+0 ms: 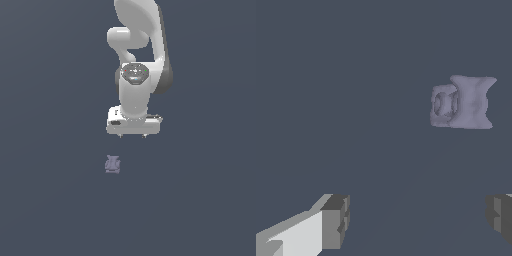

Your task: Pick up the object and move it to a goal position.

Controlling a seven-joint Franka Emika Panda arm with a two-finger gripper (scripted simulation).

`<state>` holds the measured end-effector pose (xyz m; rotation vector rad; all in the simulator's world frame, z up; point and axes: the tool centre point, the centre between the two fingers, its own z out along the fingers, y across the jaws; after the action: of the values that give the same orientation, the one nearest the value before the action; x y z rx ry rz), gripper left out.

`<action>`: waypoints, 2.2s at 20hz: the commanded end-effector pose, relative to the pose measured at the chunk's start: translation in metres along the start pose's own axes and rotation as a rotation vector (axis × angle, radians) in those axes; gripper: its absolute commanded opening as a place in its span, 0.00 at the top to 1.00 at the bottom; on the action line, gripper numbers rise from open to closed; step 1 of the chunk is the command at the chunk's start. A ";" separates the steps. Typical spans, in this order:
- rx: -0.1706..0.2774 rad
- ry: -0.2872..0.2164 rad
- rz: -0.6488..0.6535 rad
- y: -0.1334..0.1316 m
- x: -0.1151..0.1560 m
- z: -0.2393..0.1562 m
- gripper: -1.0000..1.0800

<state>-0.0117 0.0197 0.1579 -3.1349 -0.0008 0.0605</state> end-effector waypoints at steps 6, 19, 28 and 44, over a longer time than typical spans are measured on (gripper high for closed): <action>0.011 0.012 -0.013 -0.008 0.005 -0.010 0.04; 0.017 0.023 -0.015 -0.005 0.016 -0.011 0.04; 0.010 0.030 0.016 0.034 0.046 0.019 0.04; -0.005 0.039 0.054 0.090 0.078 0.064 0.04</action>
<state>0.0626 -0.0693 0.0906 -3.1401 0.0840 0.0020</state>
